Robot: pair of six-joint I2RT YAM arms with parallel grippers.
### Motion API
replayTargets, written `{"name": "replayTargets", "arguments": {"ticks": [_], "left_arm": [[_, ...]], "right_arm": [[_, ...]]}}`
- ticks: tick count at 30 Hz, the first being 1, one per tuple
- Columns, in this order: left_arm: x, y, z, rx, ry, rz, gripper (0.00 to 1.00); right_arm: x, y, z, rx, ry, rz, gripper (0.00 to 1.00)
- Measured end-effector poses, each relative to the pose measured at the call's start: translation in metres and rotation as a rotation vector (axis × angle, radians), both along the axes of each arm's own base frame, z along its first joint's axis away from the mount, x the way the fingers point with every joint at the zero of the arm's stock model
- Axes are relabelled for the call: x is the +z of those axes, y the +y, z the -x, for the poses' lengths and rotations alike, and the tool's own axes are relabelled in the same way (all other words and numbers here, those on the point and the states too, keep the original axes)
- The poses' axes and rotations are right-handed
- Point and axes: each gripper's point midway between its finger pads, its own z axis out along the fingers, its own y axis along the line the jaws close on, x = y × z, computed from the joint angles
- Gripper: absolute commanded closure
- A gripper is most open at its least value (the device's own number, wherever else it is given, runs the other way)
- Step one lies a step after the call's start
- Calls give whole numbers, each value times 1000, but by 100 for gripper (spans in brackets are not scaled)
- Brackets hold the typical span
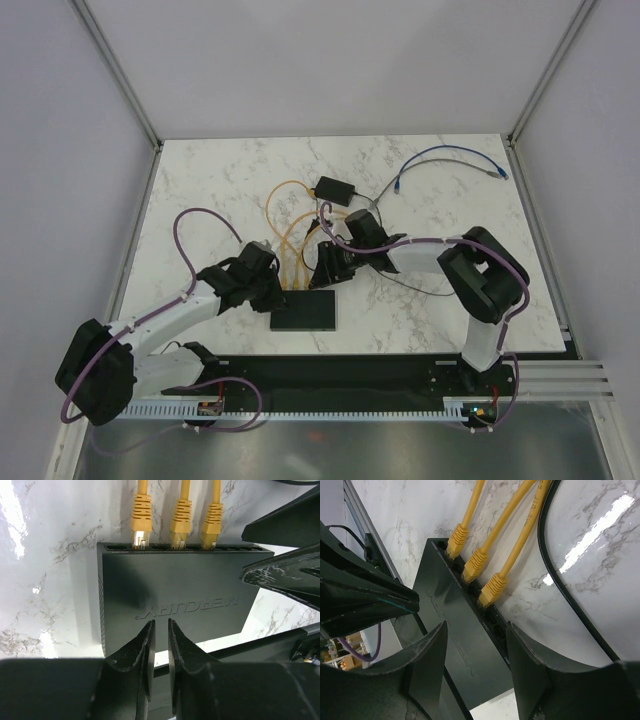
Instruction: Pull the plug from the switch port
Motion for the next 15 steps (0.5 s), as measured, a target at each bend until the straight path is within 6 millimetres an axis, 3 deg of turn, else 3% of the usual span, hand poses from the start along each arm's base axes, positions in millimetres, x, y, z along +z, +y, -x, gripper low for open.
{"name": "replayTargets", "arguments": {"ticks": [7,9,15], "left_arm": [[-6,-1,1,1,5,7,77],[-9,0,2,1,10,7,77],[-12,-1,6,-2,18,19,77]], "right_arm": [[-12,7,-4,1,28,0,47],[-16,10,-6,-6,38,-4,53],[-21,17,-7,-10,80,-27,54]]}}
